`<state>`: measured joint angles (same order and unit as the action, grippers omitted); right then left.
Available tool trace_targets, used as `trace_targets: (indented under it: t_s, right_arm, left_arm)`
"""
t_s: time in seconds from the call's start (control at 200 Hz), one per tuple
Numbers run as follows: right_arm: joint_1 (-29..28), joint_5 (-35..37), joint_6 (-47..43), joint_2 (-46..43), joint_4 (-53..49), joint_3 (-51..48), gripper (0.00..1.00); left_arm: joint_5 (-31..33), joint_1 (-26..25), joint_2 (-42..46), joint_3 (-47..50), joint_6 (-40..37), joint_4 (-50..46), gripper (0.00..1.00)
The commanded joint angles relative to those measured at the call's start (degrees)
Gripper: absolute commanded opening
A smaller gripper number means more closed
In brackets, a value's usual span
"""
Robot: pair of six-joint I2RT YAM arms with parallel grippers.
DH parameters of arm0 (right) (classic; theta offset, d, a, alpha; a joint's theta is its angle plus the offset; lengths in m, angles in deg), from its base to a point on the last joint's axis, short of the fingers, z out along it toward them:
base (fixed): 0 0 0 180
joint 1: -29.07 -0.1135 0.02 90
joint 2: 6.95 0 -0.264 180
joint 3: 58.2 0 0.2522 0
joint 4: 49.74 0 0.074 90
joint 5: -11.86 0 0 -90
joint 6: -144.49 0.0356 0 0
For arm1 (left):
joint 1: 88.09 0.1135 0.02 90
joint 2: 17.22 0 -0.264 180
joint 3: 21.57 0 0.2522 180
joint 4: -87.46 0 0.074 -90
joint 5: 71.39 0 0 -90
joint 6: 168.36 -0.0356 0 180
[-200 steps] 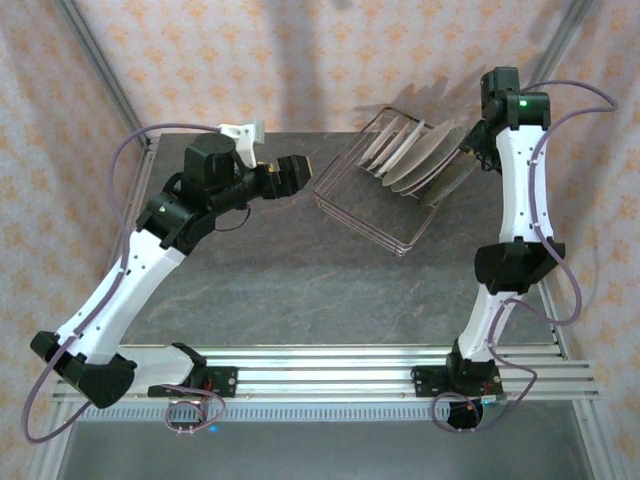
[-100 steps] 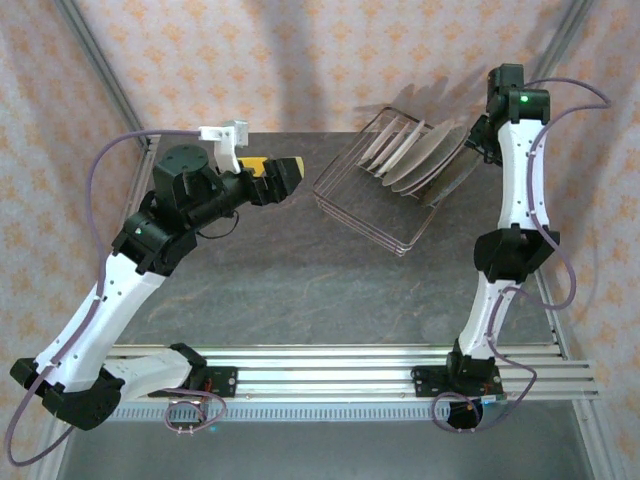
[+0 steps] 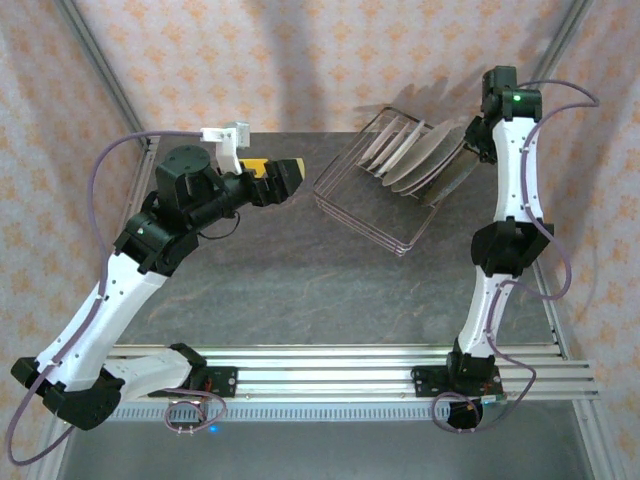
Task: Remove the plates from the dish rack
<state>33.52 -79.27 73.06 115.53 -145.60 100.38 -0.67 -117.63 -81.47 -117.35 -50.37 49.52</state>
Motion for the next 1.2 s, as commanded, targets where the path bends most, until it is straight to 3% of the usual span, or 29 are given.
trace_targets:
  t_s: [0.0, 0.626, 1.196]
  right_arm:
    - [0.17, 1.01, -0.42, 0.91, 0.38, 1.79, 0.31]
    - [-0.54, 2.01, -0.74, 2.83, 0.46, 2.23, 0.21]
    - [-2.79, 6.97, 0.10, 1.94, 0.02, 6.48, 0.01]
  left_arm:
    - [-0.75, -0.16, 0.78, 0.37, -0.39, 2.48, 0.99]
    - [-1.04, -0.13, 0.68, 0.81, -0.74, 3.35, 0.99]
    - [-1.39, -0.17, 0.27, 1.41, -0.50, 4.25, 0.98]
